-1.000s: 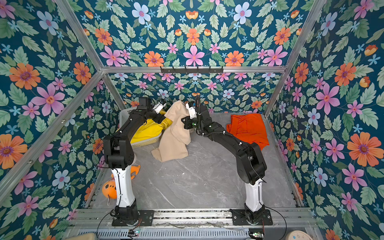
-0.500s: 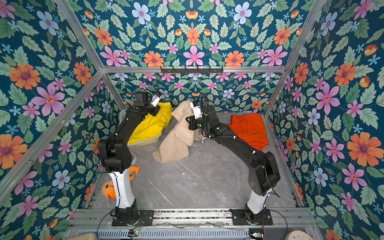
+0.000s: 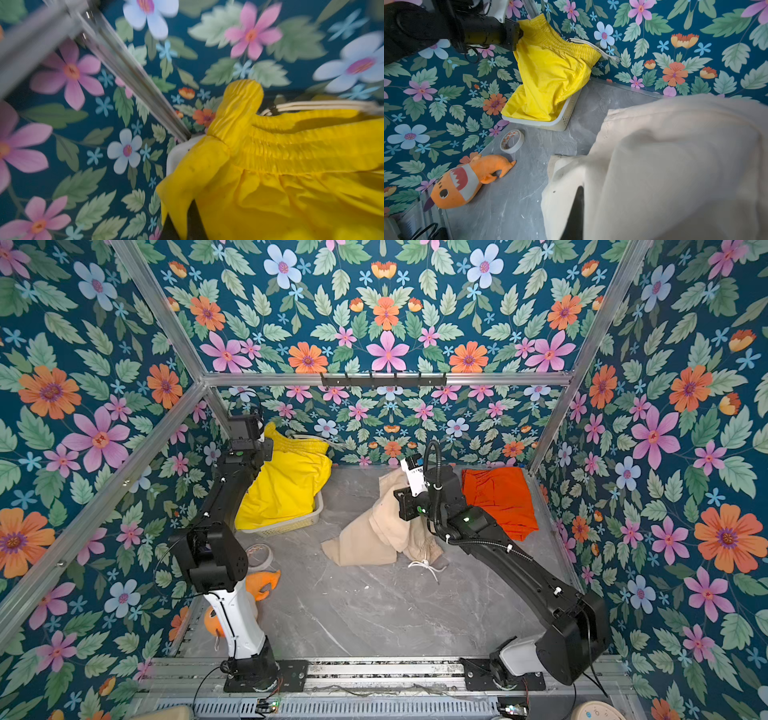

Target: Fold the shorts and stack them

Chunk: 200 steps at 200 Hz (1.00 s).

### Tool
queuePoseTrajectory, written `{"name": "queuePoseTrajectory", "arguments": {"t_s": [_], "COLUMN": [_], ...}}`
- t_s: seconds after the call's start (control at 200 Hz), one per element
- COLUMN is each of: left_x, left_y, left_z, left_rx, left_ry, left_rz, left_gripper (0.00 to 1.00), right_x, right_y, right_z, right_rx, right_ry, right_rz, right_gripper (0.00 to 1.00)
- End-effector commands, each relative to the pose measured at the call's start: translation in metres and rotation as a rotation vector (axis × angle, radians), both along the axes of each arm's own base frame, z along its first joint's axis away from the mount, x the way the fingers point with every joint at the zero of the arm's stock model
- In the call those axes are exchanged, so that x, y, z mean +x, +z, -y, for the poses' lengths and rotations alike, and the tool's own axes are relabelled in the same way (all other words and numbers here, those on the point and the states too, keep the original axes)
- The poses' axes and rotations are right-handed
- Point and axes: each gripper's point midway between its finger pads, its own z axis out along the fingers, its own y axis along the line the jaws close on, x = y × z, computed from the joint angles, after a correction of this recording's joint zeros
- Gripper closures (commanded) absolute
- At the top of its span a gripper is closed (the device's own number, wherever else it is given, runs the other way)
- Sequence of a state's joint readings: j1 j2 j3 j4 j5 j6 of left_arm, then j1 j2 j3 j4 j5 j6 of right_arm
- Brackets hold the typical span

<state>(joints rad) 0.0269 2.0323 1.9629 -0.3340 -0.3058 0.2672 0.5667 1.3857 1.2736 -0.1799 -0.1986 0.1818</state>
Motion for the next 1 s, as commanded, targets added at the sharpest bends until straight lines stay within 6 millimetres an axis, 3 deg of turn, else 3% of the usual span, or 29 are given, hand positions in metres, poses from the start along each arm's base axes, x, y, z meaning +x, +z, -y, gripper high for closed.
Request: {"name": "queuePoseTrajectory", "arguments": {"t_s": [0.0, 0.115, 0.155, 0.195, 0.225, 0.28, 0.415, 0.475, 0.53, 0.59, 0.66, 0.76, 0.88, 0.995], "left_x": [-0.005, 0.000, 0.001, 0.001, 0.001, -0.002, -0.024, -0.040, -0.053, -0.068, -0.086, -0.113, -0.150, -0.194], "left_y": [-0.044, -0.075, -0.079, -0.077, -0.071, -0.053, 0.016, 0.039, 0.047, 0.045, 0.028, -0.002, -0.035, -0.050], "left_z": [-0.008, -0.011, -0.010, -0.008, -0.004, 0.002, 0.027, 0.039, 0.052, 0.074, 0.104, 0.159, 0.226, 0.290], "left_rx": [-0.039, -0.047, -0.057, -0.078, -0.099, -0.136, -0.219, -0.252, -0.270, -0.288, -0.317, -0.376, -0.471, -0.568], "left_ry": [0.064, 0.087, 0.091, 0.088, 0.080, 0.058, -0.030, -0.064, -0.095, -0.150, -0.225, -0.373, -0.572, -0.863], "left_rz": [-0.109, -0.192, -0.210, -0.215, -0.199, -0.155, 0.026, 0.086, 0.099, 0.077, 0.024, -0.049, -0.129, -0.176], "left_gripper": [0.97, 0.83, 0.70, 0.49, 0.38, 0.30, 0.26, 0.26, 0.26, 0.27, 0.27, 0.28, 0.30, 0.32], "right_x": [-0.013, -0.032, -0.038, -0.045, -0.050, -0.061, -0.079, -0.081, -0.089, -0.101, -0.116, -0.136, -0.156, -0.167], "right_y": [0.002, 0.005, 0.007, 0.007, 0.005, 0.003, -0.024, -0.044, -0.064, -0.087, -0.115, -0.141, -0.135, -0.117], "right_z": [0.002, 0.002, 0.002, 0.003, 0.004, 0.006, 0.025, 0.044, 0.055, 0.062, 0.074, 0.095, 0.124, 0.143], "right_rx": [0.004, 0.009, 0.011, 0.010, 0.007, 0.005, -0.034, -0.046, -0.039, -0.031, -0.035, -0.080, -0.152, -0.164], "right_ry": [0.028, 0.086, 0.103, 0.124, 0.135, 0.154, 0.097, -0.025, -0.091, -0.129, -0.196, -0.293, -0.389, -0.434], "right_rz": [-0.016, -0.044, -0.055, -0.071, -0.084, -0.106, -0.216, -0.304, -0.385, -0.475, -0.581, -0.701, -0.726, -0.688], "right_gripper": [1.00, 1.00, 1.00, 1.00, 1.00, 1.00, 1.00, 1.00, 1.00, 1.00, 0.99, 0.60, 0.44, 0.28]}}
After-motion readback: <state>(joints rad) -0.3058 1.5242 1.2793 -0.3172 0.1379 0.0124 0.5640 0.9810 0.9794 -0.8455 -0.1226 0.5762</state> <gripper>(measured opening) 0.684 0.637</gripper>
